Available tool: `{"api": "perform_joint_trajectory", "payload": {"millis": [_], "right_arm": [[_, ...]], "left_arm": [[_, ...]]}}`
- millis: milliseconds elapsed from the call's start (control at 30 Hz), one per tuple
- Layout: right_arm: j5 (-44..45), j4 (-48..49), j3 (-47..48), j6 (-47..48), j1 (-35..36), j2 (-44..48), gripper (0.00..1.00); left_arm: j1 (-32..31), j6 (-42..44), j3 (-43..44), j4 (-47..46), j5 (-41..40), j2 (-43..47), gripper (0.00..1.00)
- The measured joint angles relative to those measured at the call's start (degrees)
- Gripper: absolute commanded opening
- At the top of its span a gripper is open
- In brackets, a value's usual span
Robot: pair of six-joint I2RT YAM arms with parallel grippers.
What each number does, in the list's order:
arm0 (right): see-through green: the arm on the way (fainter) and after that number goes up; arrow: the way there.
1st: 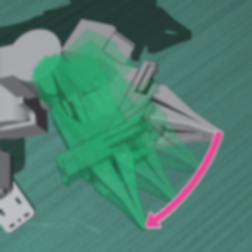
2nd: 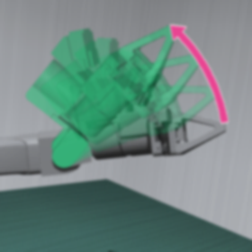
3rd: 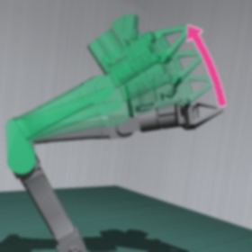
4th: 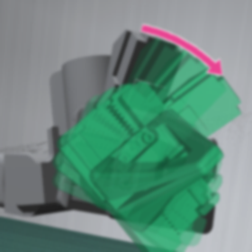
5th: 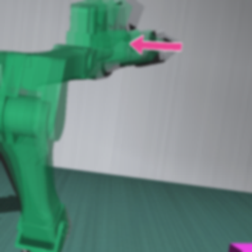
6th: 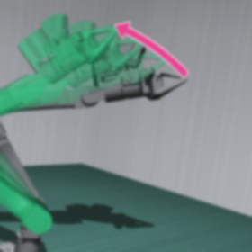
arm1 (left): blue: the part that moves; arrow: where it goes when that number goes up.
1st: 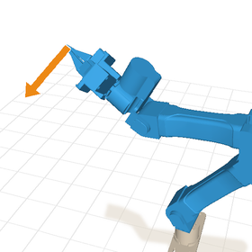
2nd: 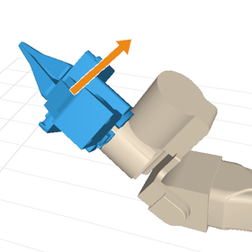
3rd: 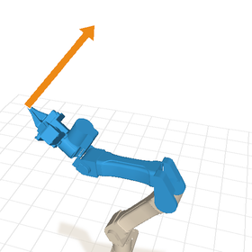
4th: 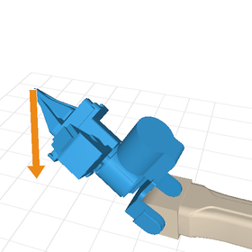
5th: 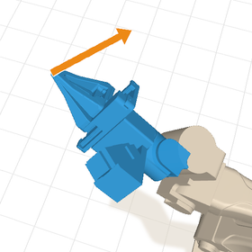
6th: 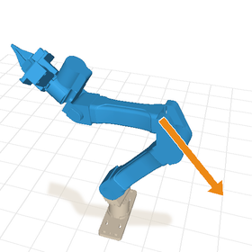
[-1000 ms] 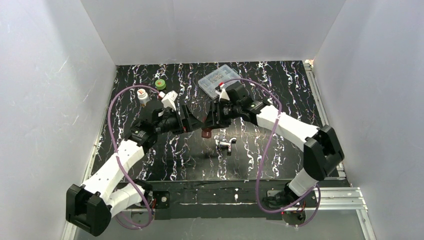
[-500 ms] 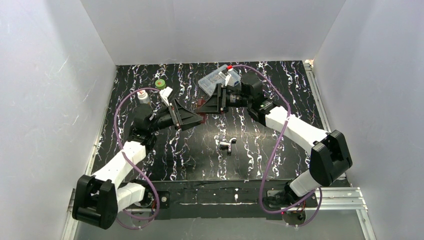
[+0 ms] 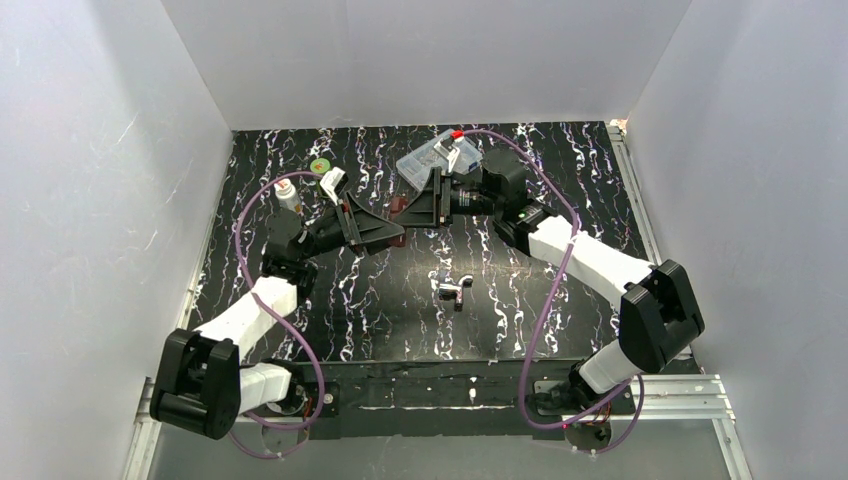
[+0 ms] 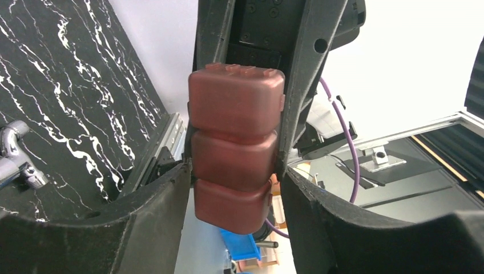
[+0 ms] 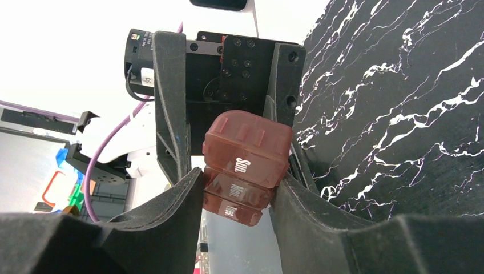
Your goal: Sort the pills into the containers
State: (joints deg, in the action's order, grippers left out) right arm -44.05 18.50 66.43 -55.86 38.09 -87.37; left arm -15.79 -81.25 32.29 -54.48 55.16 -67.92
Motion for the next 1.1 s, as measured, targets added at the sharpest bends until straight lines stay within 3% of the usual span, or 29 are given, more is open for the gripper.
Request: {"api": "perform_joint_trajectory", "payload": {"millis": [67, 233, 333, 400, 433, 500, 633, 800, 1100], "right_arm": [[0.33, 0.52, -0.52, -0.17, 0.24, 0.0, 0.23], [0.46, 1.42, -0.66, -1.03, 0.28, -0.39, 0.23], [0.72, 2.49, -0.66, -1.66, 0.48, -0.79, 0.29], [0.85, 2.69, -0.66, -1.86, 0.57, -0.98, 0.39], [1.03, 2.69, -0.66, -1.99, 0.59, -1.03, 0.51], [1.55, 2.45, -0.63, -1.86, 0.66, -1.07, 0.77], [4.11, -0.02, -0.55, 0.48, 1.01, -1.05, 0.98], [10.01, -9.94, 0.61, 4.94, 1.42, 0.35, 0.97], [19.69, -25.9, 7.45, 8.02, 1.42, 2.29, 0.77]], "left_arm": [[0.0, -1.09, -0.15, -1.31, 0.48, -0.5, 0.54], [0.0, -2.34, -1.07, -2.82, 0.94, -0.57, 0.36], [0.17, -3.52, -1.55, -4.2, 0.9, -0.68, 0.17], [0.35, -4.09, -1.81, -4.81, 0.92, -0.76, 0.02], [0.39, -4.28, -1.86, -5.01, 0.96, -0.9, 0.0], [0.42, -4.31, -1.86, -4.76, 0.96, -0.96, 0.0], [0.46, -2.58, -1.81, -0.68, 1.25, -0.48, 0.0], [0.42, 5.77, -0.15, 13.94, 1.16, 2.84, 0.0], [0.42, 18.6, 4.59, 32.26, -0.17, 6.67, 0.0]]}}
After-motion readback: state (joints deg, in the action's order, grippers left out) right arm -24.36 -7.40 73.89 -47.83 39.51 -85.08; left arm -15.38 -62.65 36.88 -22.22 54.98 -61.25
